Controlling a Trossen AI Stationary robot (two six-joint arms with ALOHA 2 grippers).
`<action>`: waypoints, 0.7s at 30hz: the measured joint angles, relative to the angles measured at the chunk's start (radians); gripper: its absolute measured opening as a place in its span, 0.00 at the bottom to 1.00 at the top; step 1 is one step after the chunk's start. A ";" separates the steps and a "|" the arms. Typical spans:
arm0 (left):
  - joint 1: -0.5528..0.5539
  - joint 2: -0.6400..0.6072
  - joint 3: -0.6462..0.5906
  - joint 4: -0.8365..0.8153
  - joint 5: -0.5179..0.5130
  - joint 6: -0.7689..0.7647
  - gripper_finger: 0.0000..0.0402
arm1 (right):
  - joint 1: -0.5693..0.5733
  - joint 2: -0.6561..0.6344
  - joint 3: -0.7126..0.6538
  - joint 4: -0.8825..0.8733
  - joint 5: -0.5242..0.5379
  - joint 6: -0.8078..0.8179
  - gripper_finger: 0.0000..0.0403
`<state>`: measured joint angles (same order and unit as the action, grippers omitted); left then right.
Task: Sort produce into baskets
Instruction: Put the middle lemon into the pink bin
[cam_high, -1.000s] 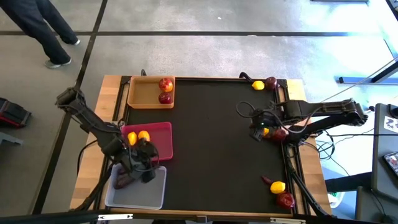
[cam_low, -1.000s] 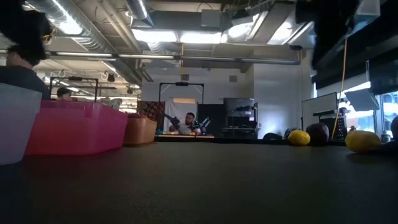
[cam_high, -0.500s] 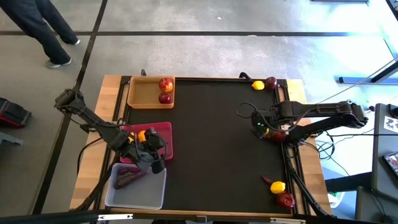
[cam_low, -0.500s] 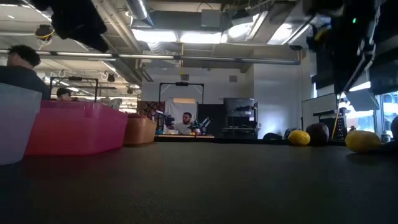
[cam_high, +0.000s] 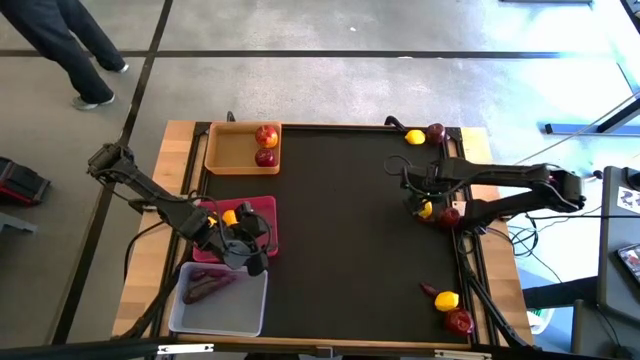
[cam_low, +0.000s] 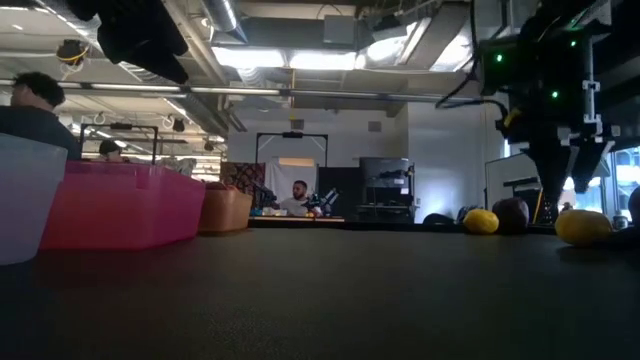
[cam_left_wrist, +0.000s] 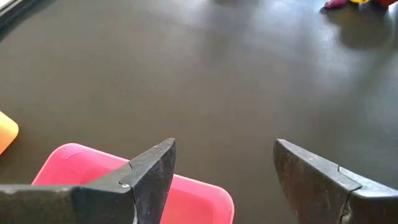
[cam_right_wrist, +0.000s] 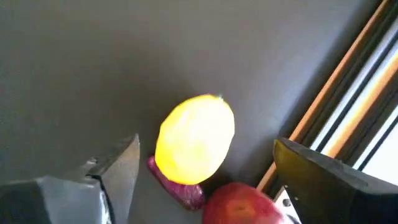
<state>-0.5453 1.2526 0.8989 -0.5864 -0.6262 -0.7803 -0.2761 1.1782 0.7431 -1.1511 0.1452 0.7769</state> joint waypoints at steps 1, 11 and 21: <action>0.000 0.000 0.000 0.000 0.000 0.000 0.66 | -0.001 0.011 -0.011 0.009 -0.027 -0.001 0.79; 0.011 0.000 0.000 0.005 -0.020 0.026 0.66 | 0.000 0.141 -0.059 0.109 -0.061 -0.026 0.64; 0.011 0.004 0.000 0.006 -0.022 0.059 0.66 | 0.001 0.165 -0.057 0.134 -0.049 -0.132 0.39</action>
<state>-0.5339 1.2562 0.8989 -0.5808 -0.6483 -0.7212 -0.2756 1.3435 0.6857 -1.0175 0.0959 0.6449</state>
